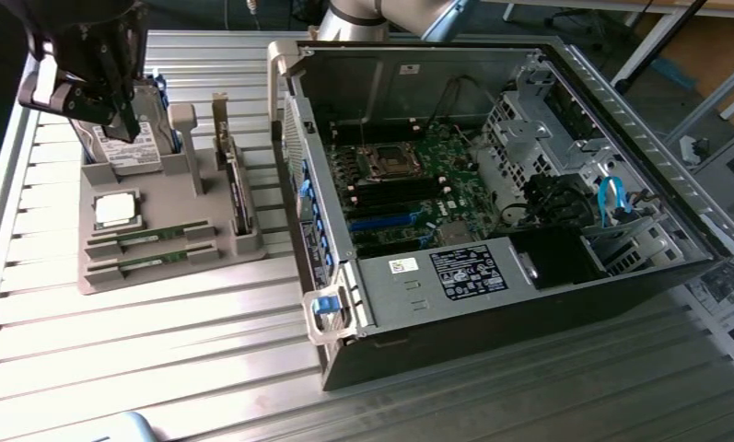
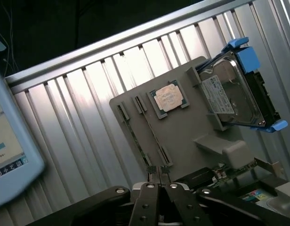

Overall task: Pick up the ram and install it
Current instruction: 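Pick up the ram and move it above insertion slot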

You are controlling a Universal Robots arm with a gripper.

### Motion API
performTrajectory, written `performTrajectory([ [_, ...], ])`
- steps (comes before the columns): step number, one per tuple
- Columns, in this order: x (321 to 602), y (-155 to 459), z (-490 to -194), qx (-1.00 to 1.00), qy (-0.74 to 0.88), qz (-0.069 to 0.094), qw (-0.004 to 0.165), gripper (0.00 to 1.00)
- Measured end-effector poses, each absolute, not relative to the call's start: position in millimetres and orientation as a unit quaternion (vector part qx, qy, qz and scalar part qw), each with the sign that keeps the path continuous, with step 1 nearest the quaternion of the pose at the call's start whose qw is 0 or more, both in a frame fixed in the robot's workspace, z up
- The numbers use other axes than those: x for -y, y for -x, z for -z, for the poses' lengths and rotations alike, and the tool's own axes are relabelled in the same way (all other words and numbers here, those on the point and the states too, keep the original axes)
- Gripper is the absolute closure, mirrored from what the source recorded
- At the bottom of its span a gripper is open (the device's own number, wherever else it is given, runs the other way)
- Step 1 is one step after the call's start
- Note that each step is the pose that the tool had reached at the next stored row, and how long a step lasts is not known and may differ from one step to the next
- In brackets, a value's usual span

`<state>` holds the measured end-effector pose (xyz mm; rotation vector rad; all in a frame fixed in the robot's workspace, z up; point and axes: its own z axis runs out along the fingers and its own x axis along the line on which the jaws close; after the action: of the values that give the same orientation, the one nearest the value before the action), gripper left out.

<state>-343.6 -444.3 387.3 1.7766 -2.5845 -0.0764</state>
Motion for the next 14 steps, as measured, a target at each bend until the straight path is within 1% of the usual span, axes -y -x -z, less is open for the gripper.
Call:
performTrajectory([
  [14,444.3,343.5,-387.2,0.787,-0.617,0.024,0.004,0.89],
])
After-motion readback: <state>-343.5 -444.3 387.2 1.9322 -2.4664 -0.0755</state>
